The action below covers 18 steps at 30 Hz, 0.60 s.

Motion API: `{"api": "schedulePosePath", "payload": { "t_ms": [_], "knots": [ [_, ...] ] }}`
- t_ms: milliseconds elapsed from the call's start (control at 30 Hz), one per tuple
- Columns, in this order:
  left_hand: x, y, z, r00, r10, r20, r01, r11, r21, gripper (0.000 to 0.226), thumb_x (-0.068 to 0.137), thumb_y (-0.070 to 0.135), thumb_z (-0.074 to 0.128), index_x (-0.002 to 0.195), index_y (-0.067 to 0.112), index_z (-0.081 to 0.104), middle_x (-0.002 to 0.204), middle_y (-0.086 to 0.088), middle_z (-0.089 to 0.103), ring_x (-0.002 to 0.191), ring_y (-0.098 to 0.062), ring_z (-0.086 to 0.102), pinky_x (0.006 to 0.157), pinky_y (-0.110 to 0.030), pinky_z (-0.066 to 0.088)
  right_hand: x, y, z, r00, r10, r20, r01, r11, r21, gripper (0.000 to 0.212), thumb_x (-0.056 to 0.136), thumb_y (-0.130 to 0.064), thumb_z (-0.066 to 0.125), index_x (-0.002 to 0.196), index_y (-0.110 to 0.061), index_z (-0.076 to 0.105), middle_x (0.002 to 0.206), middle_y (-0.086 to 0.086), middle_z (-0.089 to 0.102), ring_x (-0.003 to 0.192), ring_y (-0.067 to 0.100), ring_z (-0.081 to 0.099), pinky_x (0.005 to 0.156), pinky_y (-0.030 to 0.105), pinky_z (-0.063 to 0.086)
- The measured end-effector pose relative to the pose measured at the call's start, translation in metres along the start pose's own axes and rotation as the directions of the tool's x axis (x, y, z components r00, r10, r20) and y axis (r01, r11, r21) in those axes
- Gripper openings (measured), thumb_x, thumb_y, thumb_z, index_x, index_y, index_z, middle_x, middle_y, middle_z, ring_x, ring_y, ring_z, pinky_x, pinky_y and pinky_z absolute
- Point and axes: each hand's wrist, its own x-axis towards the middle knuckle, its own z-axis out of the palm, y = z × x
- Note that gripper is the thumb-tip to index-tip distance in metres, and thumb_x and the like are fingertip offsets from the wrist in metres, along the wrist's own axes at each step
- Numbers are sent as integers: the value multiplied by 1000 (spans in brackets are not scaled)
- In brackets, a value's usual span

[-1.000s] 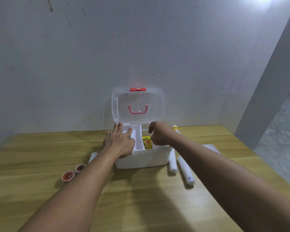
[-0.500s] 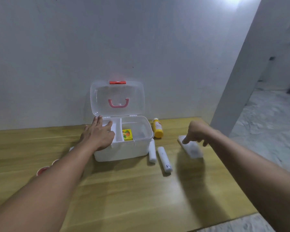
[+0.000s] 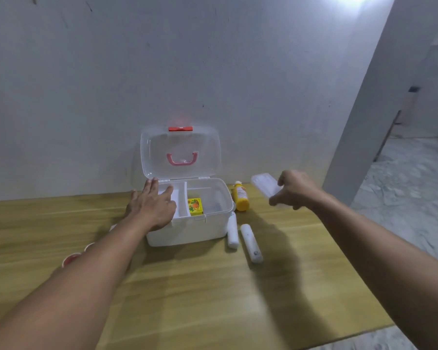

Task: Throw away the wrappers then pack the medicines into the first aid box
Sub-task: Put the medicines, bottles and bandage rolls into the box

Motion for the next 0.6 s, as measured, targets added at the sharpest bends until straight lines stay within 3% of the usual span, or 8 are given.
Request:
{"api": "schedulePosePath", "payload": {
  "t_ms": [133,267,367,467,600],
  "knots": [
    [-3,1,0,1000,10,-21,-9,1000,12,56,98,38,17,151,25,6,160,-13,-8,148,-25,-7,118,-49,-1,-2,-35,-5,990,-142,-10,142,984,104,56,66,-24,85,113,-11,58,100,8,61,74,27,67,63,40,61],
    [-3,-1,1,1000,16,-25,-17,999,-34,55,99,38,15,151,22,7,160,-12,-7,148,-24,-8,119,-47,-1,-1,-63,7,949,-316,16,316,949,-7,58,64,-27,84,116,-16,61,111,7,66,90,24,57,71,28,46],
    [-2,-3,2,999,18,-29,-20,997,-71,54,100,35,16,151,19,9,160,-12,-6,148,-24,-6,119,-47,1,0,-82,15,904,-424,58,428,899,-95,55,66,-20,80,118,-16,63,117,7,66,101,26,60,74,26,45],
    [-1,-4,3,999,19,-45,-24,993,-119,56,100,33,20,151,16,7,161,-11,-5,148,-23,-5,120,-45,2,4,-97,24,880,-461,115,474,867,-154,55,68,-13,82,120,-13,63,117,10,65,101,28,60,79,33,53],
    [-1,-6,3,998,-12,-61,-1,977,-213,64,98,38,27,151,11,2,161,-5,-6,148,-18,-7,120,-41,1,11,-110,36,861,-472,188,501,851,-157,60,68,-12,84,123,-12,61,121,10,64,104,29,60,77,31,49]
  ]
}}
